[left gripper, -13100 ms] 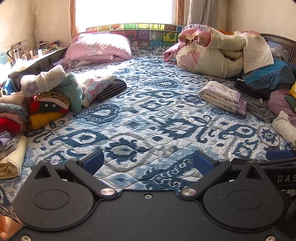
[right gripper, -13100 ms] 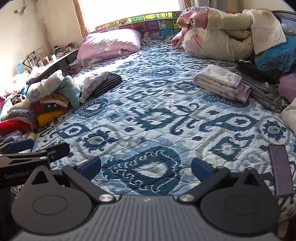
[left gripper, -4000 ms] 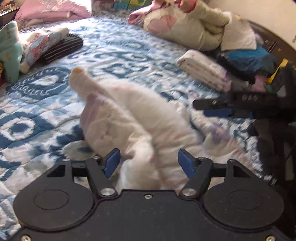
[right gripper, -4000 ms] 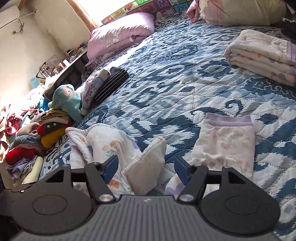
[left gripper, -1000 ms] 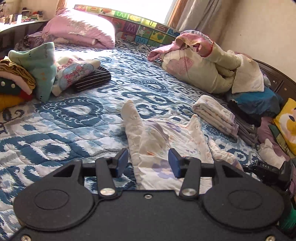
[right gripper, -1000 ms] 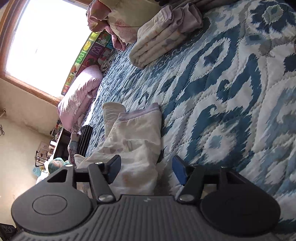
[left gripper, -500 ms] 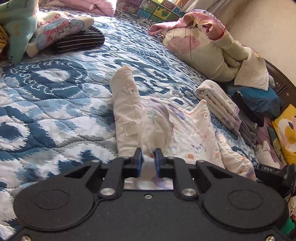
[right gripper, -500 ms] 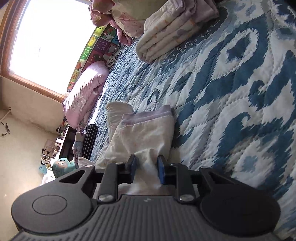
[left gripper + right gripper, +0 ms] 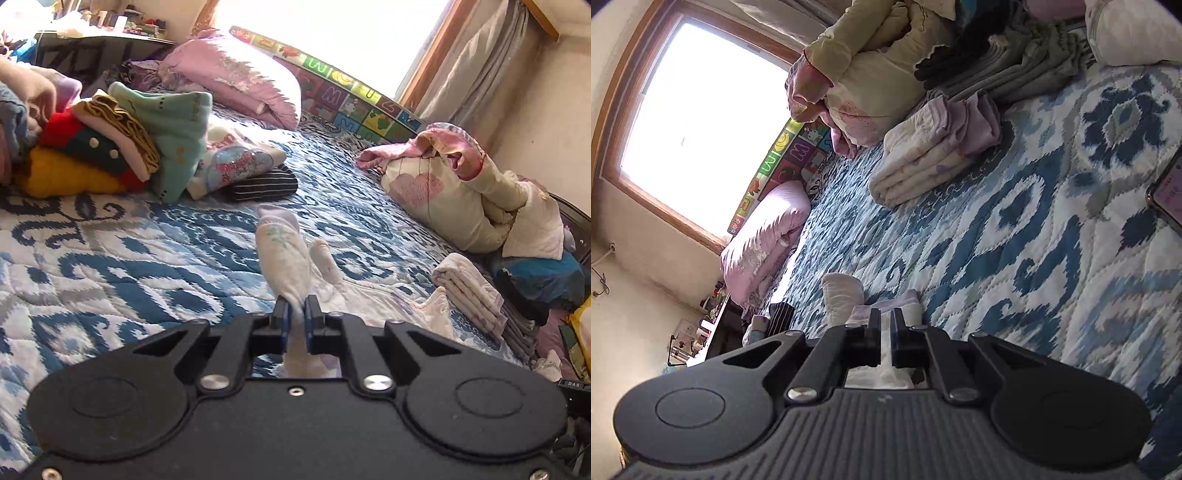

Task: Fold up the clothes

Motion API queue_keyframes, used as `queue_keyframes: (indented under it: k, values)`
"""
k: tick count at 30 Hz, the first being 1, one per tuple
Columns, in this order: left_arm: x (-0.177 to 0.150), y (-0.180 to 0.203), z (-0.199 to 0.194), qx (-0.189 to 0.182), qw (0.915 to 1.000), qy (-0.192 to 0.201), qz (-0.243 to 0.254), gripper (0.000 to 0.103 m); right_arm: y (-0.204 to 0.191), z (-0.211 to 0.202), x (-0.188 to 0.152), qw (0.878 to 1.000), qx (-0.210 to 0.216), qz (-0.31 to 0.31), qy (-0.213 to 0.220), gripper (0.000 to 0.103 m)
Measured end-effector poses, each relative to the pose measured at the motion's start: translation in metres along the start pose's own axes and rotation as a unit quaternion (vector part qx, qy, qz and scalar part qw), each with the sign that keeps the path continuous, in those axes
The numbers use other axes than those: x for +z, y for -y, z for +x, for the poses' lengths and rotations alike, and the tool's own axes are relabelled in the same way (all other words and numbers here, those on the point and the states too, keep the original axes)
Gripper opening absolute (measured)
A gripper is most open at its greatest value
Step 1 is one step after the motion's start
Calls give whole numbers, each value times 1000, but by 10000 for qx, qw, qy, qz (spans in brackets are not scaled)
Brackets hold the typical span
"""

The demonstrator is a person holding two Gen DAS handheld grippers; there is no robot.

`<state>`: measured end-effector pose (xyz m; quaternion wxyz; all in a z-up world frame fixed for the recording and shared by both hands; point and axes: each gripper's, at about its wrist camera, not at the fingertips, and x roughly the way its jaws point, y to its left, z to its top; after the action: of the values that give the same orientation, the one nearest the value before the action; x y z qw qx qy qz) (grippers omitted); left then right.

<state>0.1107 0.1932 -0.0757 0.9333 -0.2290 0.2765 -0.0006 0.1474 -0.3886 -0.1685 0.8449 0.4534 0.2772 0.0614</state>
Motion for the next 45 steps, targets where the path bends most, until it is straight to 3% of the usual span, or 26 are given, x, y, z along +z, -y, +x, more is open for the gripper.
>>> queue_keyframes:
  k: [2,3,4,5,6,8,13,15,18,20,22,24,27,31,32,35,37,40,43,45]
  values:
    - [-5,-33,-1,472,9983,-70,-326,7,6,7,-3,9997,-127,31,-226,29]
    - [-9,-53,4,829,9946,-269,-559,7,10,13,-8,9991,-169,116,-374,38]
    - [-13,-70,7,1034,9900,-501,-815,11,11,18,-12,9988,-178,163,-433,59]
    - [-16,-86,10,1175,9846,-730,-1071,15,13,23,-15,9984,-187,211,-492,65]
    - [-20,-102,8,1068,9810,-763,-1427,19,15,28,-18,9979,-196,258,-554,65]
    - [-24,-119,-1,832,9771,-584,-1867,51,16,39,-22,9970,-184,321,-680,65]
    - [-25,-126,6,630,9697,-606,-2283,55,20,63,-21,9961,57,565,-669,66]
    - [-26,-121,12,628,9713,-680,-2189,56,17,73,-19,9962,104,552,-658,65]
    - [-30,-109,18,646,9755,-748,-1966,60,11,88,-20,9961,91,385,-783,46]
    - [-33,-102,16,600,9773,-754,-1884,71,7,96,-25,9940,270,453,-958,13]
    - [-34,-94,13,564,9783,-806,-1821,81,-4,90,-29,9956,326,252,-840,11]
    - [-35,-86,9,591,9783,-877,-1781,88,-13,75,-29,9973,396,156,-606,10]
    - [-35,-73,0,494,9804,-916,-1675,91,-24,30,-22,9990,431,89,18,9]
    - [-35,-50,-12,637,9874,-795,-1208,98,-27,-29,-9,9975,22,-60,697,9]
    - [-36,-44,-12,739,9884,-810,-1050,101,-24,-42,-4,9960,-357,-129,805,10]
    - [-41,-25,-10,1014,9881,-1077,-410,103,-2,-59,4,9876,-1338,-130,806,18]
    - [-46,-12,-8,1203,9845,-1273,12,103,18,-70,4,9827,-1639,83,855,22]
    - [-46,3,-24,1266,9872,-899,352,103,24,-74,-2,9847,-1517,53,856,26]
    - [-40,10,-39,962,9942,-478,103,103,3,-57,-12,9923,-1068,-409,484,26]
    - [-38,21,-37,747,9946,-712,145,103,-14,-41,-22,9936,-835,-746,118,26]
